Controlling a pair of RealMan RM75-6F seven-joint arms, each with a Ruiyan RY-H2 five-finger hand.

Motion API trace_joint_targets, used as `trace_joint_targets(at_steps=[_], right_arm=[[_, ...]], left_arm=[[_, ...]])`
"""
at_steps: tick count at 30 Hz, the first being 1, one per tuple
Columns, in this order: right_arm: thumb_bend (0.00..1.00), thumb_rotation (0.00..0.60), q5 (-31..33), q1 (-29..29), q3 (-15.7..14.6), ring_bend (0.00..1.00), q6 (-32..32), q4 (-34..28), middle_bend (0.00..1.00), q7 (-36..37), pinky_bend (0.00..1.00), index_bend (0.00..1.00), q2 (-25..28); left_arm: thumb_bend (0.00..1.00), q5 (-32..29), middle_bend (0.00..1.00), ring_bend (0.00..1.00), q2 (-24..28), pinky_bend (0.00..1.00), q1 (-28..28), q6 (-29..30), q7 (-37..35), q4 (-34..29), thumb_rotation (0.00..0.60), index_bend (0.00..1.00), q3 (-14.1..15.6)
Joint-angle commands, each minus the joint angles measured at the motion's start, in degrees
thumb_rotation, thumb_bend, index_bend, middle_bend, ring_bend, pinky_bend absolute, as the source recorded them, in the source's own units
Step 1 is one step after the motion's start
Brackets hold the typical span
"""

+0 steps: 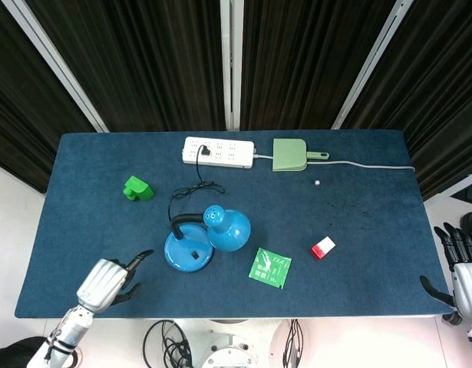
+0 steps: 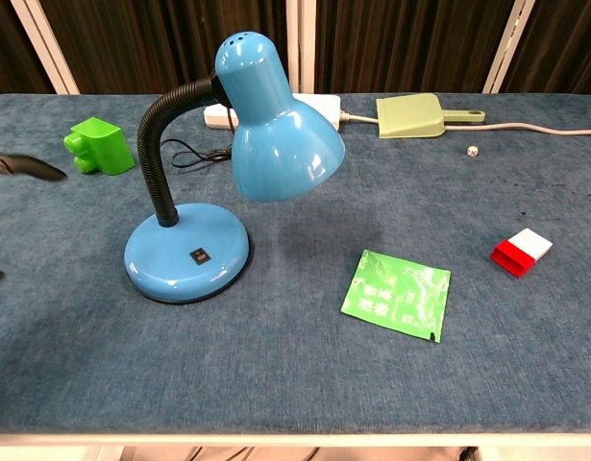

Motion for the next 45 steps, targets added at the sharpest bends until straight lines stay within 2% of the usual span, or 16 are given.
trace_joint_targets(at_steps=[1,7,18,45], right_arm=[[0.18,0.600,-0.05,-0.02,-0.02,0.00,0.01,0.03,0.00,0.08,0.00,0.00,0.03],[0.18,0.600,0.28,-0.09,0.03,0.00,-0.06,0.35,0.00,0.61,0.00,0.00,0.15],[0.18,0.600,1.00,0.04,0.14,0.00,-0.73,1.04,0.00,1.16,0.00,0.00,-0.02],[0.18,0.600,1.41,0.00,0.45,0.00,-0.75,1.82,0.00,2.53,0.00,0.00,0.14]], left_arm=[[0.37,-4.25,0.80,0.81,-1.73,0.75,-2.84,-7.07,4.93,-2.01,0.600,0.11,-0.36],[0.41,-10.87,0.81,0.81,-3.83,0.75,-5.76,-14.31,10.93,-4.05,0.600,0.09,-1.98],[0.43,-18.21,0.81,0.81,-8.53,0.75,-9.58,-18.75,15.91,-3.56,0.600,0.08,-4.84],[0.44,-24.08,0.82,0.81,-9.54,0.76,-12.74,-20.22,21.12,-5.14,0.600,0.08,-2.17]])
